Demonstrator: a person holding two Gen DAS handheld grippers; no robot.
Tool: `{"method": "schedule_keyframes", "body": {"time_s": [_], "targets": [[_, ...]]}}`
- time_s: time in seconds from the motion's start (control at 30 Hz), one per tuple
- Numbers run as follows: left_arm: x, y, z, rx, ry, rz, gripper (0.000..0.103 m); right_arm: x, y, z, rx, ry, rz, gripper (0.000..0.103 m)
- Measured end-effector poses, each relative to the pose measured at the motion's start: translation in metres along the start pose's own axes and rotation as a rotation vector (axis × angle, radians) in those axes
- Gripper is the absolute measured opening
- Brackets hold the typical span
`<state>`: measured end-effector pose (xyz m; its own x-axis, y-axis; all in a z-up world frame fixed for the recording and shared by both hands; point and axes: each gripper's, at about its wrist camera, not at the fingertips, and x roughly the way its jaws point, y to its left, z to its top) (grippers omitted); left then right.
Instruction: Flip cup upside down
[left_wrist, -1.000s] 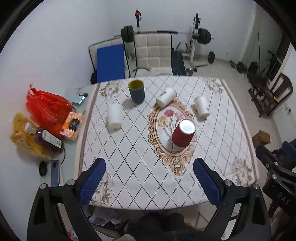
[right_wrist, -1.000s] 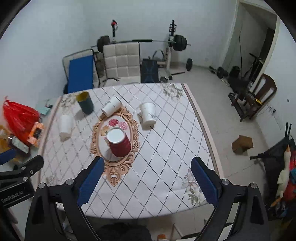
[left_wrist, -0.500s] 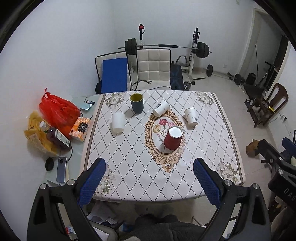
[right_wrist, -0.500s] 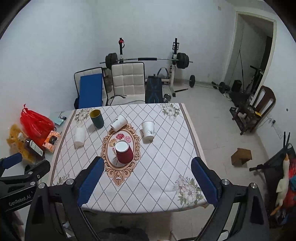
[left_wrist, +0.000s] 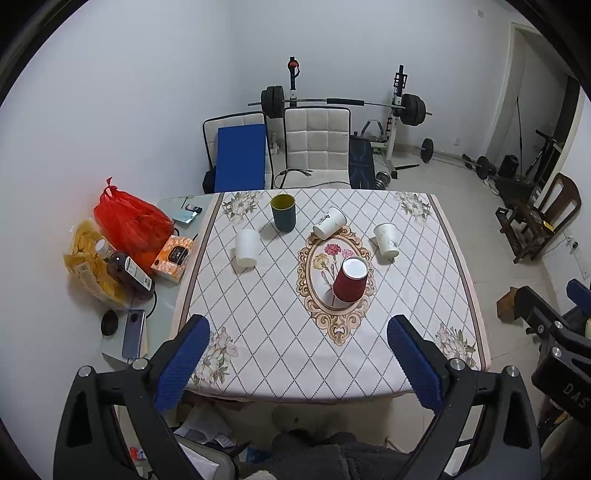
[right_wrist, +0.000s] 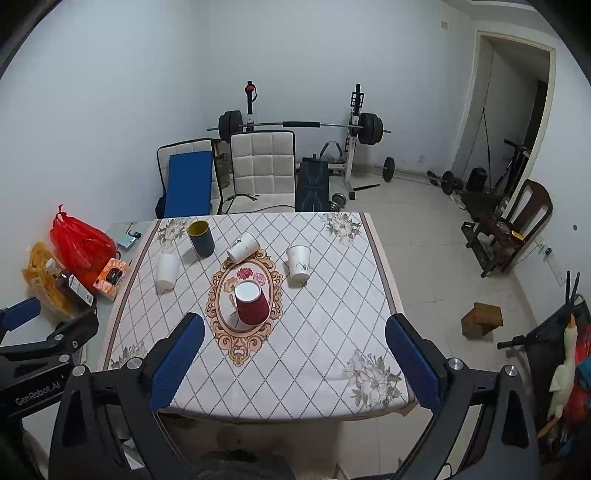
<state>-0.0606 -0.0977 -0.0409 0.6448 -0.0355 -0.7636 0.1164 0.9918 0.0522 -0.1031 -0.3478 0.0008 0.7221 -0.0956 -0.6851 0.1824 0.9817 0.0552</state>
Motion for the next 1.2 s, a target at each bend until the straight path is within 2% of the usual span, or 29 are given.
{"method": "schedule_keyframes", "body": {"time_s": [0.6, 1.2], "targets": [[-0.008, -0.001, -0.008, -0.009, -0.002, -0.001, 0.098, -0.007, -0.004, -0.007, -0.014, -0.001, 0.012, 0.101], [-0.021, -0.004, -0.002, -0.032, -0.010, 0.005, 0.098, -0.013, -0.007, -0.018, -0.002, 0.002, 0.029, 0.101]]}}
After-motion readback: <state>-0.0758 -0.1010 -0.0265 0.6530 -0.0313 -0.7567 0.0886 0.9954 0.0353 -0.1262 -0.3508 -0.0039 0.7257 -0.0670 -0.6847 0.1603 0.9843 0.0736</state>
